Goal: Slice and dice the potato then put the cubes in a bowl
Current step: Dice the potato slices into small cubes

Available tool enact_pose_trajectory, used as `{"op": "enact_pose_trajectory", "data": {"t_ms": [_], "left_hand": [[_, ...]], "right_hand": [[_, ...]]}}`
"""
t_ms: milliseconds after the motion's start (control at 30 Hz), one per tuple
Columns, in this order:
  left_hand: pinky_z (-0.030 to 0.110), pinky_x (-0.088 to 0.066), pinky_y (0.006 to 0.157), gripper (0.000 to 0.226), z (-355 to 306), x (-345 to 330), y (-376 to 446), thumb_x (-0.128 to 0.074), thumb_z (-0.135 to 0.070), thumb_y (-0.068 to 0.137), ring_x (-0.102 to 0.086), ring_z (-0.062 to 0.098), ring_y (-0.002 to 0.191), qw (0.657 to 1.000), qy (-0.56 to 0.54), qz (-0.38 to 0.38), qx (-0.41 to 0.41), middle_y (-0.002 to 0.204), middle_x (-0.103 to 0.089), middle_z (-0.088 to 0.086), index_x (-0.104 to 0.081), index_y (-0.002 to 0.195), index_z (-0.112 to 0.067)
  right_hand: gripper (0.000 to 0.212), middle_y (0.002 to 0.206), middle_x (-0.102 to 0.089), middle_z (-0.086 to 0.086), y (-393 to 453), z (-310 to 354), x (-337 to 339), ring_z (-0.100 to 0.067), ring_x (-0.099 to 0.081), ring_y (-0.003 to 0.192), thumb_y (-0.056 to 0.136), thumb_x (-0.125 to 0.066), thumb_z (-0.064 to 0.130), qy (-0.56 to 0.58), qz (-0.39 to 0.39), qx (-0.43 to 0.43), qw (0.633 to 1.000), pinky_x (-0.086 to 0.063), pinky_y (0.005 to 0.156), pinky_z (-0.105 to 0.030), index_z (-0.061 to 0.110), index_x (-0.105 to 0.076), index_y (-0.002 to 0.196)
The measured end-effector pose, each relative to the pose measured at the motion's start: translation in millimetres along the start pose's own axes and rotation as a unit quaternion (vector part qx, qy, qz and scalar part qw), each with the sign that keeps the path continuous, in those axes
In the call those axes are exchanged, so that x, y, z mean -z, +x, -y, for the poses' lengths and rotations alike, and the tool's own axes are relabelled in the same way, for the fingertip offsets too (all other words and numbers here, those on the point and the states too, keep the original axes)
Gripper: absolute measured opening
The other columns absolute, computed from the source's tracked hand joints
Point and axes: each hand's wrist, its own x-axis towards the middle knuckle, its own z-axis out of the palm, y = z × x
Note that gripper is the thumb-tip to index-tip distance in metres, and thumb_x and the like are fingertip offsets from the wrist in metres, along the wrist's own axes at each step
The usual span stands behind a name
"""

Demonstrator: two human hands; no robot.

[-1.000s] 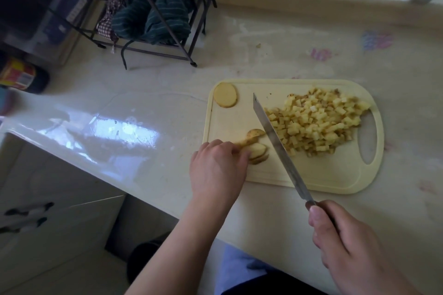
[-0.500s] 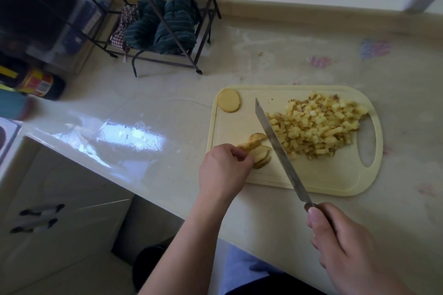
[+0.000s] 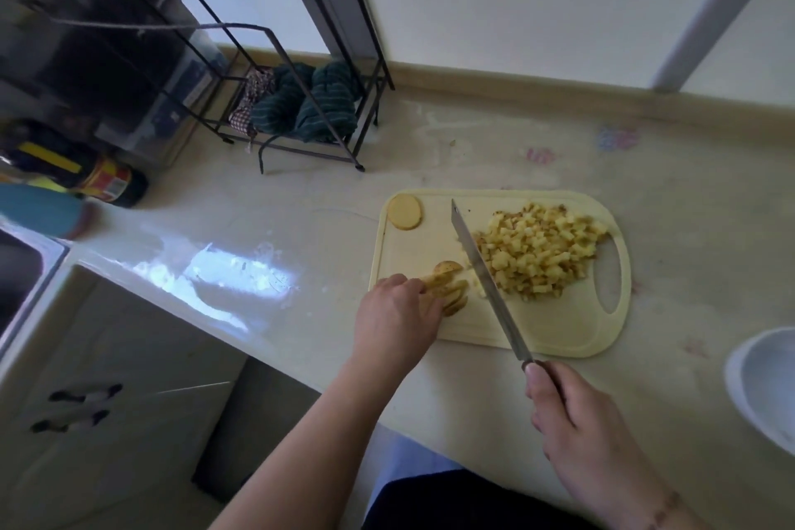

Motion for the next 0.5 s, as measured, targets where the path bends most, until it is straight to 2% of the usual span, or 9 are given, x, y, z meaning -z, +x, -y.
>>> {"op": "enact_pose_trajectory", "data": {"t_ms": [100,200,300,400,500], "left_hand": [[0.033,-0.05,0.054,0.017,-3,-2,-2,-0.083,-0.024,0.079,-0.064,0.027,0.07,0.998,0.017,-0.019,-0.05,0.073,-0.063,0.002,-0.074,0.083,-0.011],[0.034,-0.051,0.066,0.035,-3,-3,1,-0.087,-0.028,0.075,-0.061,0.027,0.086,0.992,0.002,-0.009,-0.125,0.099,-0.065,0.004,-0.074,0.105,-0.016],[0.043,-0.055,0.078,0.037,4,-5,8,-0.079,-0.037,0.075,-0.061,0.031,0.1,0.986,0.003,0.027,-0.164,0.116,-0.064,0.003,-0.072,0.108,-0.021],[0.046,-0.058,0.079,0.042,12,-8,14,-0.075,-0.04,0.072,-0.065,0.033,0.097,0.981,-0.008,0.067,-0.18,0.116,-0.067,0.004,-0.071,0.108,-0.019],[0.045,-0.059,0.075,0.041,18,-7,20,-0.08,-0.039,0.071,-0.065,0.033,0.093,0.976,-0.005,0.06,-0.209,0.115,-0.067,0.003,-0.072,0.107,-0.02]], "right_hand": [[0.043,0.049,-0.052,0.004,-2,4,1,-0.007,-0.043,0.041,0.085,-0.037,0.056,-0.007,-0.008,0.001,1.0,-0.039,0.05,-0.032,0.018,-0.052,0.071],[0.034,0.052,-0.053,0.002,-5,5,0,-0.006,-0.044,0.043,0.093,-0.042,0.044,-0.019,-0.022,-0.013,0.999,-0.041,0.054,-0.031,0.02,-0.053,0.071],[0.035,0.049,-0.05,0.003,-9,4,-6,-0.007,-0.041,0.043,0.093,-0.042,0.045,-0.017,-0.035,-0.018,0.999,-0.039,0.054,-0.031,0.02,-0.051,0.07],[0.041,0.049,-0.049,0.001,-13,2,-13,-0.01,-0.04,0.042,0.09,-0.04,0.05,-0.017,-0.048,-0.028,0.998,-0.037,0.052,-0.033,0.016,-0.05,0.071],[0.04,0.048,-0.049,0.002,-14,4,-22,-0.008,-0.04,0.04,0.091,-0.041,0.049,-0.016,-0.057,-0.037,0.998,-0.035,0.05,-0.029,0.015,-0.05,0.071]]}}
